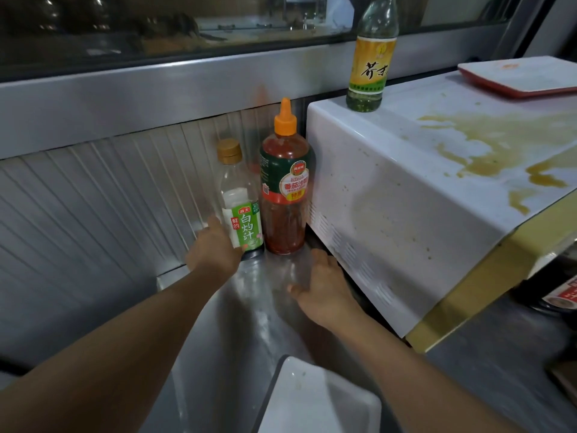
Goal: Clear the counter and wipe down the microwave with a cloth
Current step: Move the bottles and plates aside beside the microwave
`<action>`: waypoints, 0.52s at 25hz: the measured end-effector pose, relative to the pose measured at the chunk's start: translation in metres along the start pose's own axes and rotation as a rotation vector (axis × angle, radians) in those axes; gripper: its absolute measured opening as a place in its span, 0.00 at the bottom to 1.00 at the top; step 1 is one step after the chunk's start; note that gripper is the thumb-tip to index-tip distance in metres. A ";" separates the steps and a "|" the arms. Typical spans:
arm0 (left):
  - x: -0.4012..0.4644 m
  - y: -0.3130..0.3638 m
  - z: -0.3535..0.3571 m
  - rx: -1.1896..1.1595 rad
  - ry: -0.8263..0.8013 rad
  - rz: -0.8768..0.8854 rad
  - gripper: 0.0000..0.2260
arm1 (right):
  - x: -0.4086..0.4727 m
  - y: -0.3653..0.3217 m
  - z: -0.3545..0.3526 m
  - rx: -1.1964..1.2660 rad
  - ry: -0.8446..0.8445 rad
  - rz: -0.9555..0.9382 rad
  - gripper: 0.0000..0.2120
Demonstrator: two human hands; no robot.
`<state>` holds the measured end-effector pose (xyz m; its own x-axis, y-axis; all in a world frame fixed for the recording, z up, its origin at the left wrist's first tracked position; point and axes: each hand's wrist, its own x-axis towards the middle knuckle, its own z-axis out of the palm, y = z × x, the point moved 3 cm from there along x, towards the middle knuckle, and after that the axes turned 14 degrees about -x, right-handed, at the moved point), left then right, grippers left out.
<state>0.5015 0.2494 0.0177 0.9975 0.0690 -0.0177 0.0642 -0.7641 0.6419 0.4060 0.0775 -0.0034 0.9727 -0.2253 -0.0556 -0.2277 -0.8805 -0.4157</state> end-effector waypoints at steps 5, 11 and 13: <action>-0.034 0.011 -0.026 0.248 -0.129 0.001 0.23 | -0.031 -0.012 -0.024 -0.110 -0.042 -0.007 0.32; -0.091 0.043 -0.052 0.358 -0.279 0.164 0.25 | -0.086 -0.032 -0.061 -0.204 -0.043 -0.034 0.29; -0.113 0.053 -0.060 0.376 -0.284 0.221 0.23 | -0.105 -0.034 -0.075 -0.235 -0.039 -0.025 0.29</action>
<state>0.3907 0.2391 0.0995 0.9542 -0.2565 -0.1540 -0.1940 -0.9222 0.3346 0.3084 0.0999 0.0848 0.9782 -0.1895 -0.0848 -0.2028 -0.9597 -0.1946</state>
